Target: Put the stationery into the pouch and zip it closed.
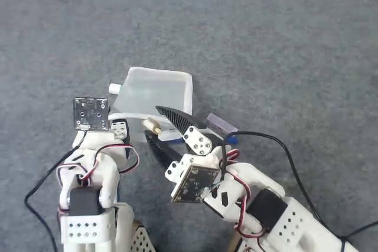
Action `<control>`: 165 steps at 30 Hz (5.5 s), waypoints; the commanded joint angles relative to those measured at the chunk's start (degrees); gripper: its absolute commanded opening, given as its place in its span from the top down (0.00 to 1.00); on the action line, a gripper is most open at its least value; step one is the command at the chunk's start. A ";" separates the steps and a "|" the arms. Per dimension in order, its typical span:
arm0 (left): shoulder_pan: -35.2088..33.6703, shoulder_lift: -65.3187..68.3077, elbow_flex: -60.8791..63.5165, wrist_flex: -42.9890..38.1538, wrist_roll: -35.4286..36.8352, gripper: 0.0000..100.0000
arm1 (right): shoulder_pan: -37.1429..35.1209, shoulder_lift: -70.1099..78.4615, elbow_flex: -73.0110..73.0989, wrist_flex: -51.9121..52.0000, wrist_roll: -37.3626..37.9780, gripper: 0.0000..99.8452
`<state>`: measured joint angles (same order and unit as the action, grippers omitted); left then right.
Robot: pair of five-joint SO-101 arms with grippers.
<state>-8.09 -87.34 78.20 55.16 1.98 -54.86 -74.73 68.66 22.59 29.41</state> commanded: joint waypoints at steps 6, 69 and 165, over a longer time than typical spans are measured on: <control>0.00 -0.97 -2.42 -1.85 0.70 0.99 | -1.63 -1.98 -1.93 4.00 -1.32 0.84; 0.09 -0.97 -2.42 -1.76 0.70 0.99 | -0.13 7.43 -9.14 11.12 -4.66 0.99; -7.91 -0.97 -2.68 -3.78 4.48 0.99 | 26.86 88.92 -59.52 41.80 -11.08 0.82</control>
<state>-15.65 -87.34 78.20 53.05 5.76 -29.01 12.13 13.71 64.00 17.63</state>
